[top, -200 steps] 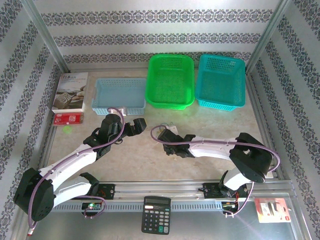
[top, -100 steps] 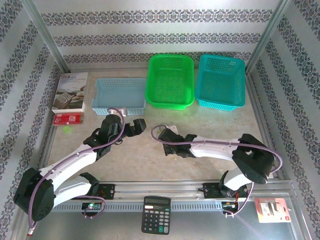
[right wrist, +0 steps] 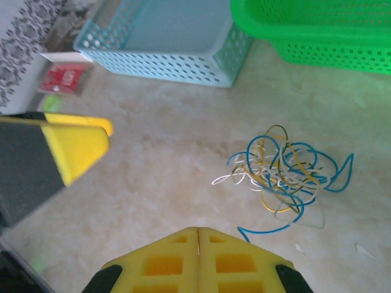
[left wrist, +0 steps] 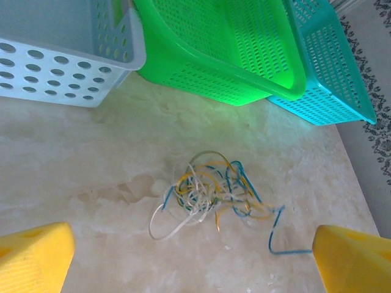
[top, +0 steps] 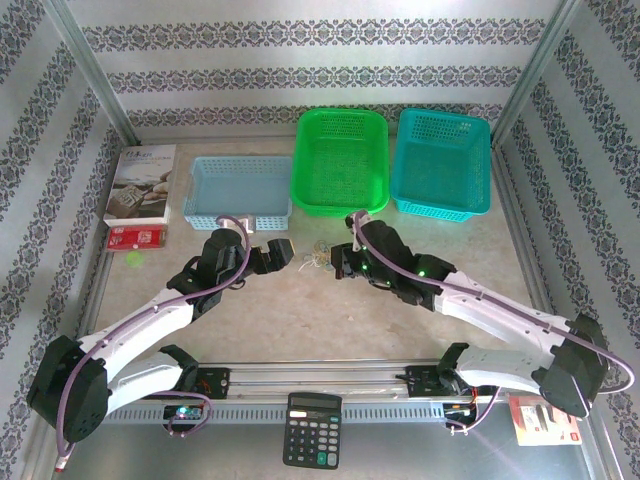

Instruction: Untangle the cables

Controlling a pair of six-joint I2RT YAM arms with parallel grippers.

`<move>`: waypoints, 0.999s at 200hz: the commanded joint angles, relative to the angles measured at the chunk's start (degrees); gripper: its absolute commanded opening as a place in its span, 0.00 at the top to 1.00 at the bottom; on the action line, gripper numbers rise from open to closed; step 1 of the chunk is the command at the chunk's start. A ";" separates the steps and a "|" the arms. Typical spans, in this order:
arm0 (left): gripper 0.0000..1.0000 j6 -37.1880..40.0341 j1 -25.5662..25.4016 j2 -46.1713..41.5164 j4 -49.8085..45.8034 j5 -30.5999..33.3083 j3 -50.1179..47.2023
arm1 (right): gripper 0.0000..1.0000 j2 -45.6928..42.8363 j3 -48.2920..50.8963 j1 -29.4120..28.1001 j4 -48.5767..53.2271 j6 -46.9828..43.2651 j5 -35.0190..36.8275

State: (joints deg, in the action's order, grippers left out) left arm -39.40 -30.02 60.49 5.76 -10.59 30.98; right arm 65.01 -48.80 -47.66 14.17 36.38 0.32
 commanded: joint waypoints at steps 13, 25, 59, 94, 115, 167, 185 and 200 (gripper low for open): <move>0.00 4.09 -0.78 -1.19 3.13 -3.36 0.26 | 1.00 -0.02 -1.95 2.25 -4.01 2.98 -7.74; 0.00 4.99 -0.75 -1.65 3.11 -4.04 0.09 | 1.00 -0.22 -2.38 2.61 -5.17 3.82 -8.94; 0.00 8.07 -0.80 -2.73 2.59 -5.05 -0.13 | 1.00 -0.30 -6.05 2.96 -5.64 3.97 -11.13; 0.00 11.48 -1.51 -2.62 3.55 -6.49 0.61 | 1.00 -0.06 -10.11 3.08 -5.28 3.72 -12.61; 0.00 13.70 -2.31 -1.89 4.29 -6.79 1.27 | 1.00 0.11 -11.88 3.08 -5.22 3.87 -13.18; 0.00 18.12 -5.58 1.47 8.78 -6.47 1.93 | 1.00 0.72 -15.09 3.06 -4.72 3.28 -12.97; 0.00 19.77 -7.15 3.03 9.86 -6.16 2.39 | 1.00 1.21 -14.97 3.10 -4.83 3.26 -12.88; 0.00 20.95 -8.56 4.57 10.83 -5.76 2.74 | 1.00 1.48 -14.75 3.09 -4.86 3.35 -12.67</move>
State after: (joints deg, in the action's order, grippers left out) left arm -22.68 -36.32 63.22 11.66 -16.32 31.46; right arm 65.63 -62.37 -45.10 10.00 39.51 -11.70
